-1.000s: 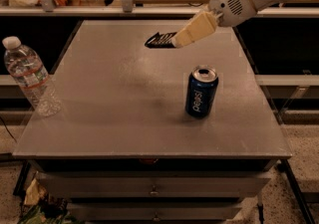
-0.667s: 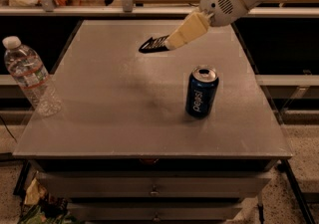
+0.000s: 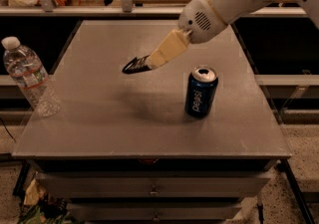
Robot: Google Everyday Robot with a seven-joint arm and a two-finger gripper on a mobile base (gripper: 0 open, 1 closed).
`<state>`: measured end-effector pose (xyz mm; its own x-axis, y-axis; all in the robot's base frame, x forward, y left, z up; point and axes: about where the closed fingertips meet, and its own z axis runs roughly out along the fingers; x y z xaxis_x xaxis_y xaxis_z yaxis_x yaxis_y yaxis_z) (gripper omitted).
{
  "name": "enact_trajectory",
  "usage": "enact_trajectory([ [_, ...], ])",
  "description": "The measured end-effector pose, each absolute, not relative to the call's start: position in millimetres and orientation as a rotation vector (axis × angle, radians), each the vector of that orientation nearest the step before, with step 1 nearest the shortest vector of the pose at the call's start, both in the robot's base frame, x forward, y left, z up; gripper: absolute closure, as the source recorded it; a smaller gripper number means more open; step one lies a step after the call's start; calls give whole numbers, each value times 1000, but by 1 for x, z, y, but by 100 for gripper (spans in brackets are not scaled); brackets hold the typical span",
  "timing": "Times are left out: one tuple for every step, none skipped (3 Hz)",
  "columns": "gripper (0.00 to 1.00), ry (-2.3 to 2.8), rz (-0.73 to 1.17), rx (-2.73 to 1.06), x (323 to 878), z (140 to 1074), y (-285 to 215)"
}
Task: Move rxbar chocolate near water bottle
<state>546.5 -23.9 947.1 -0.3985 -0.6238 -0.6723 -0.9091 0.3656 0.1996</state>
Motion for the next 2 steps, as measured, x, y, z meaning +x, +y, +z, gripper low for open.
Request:
enact_trajectory([
  [100, 2151, 788, -1314, 529, 928, -4],
  [100, 2120, 789, -1294, 518, 912, 21],
])
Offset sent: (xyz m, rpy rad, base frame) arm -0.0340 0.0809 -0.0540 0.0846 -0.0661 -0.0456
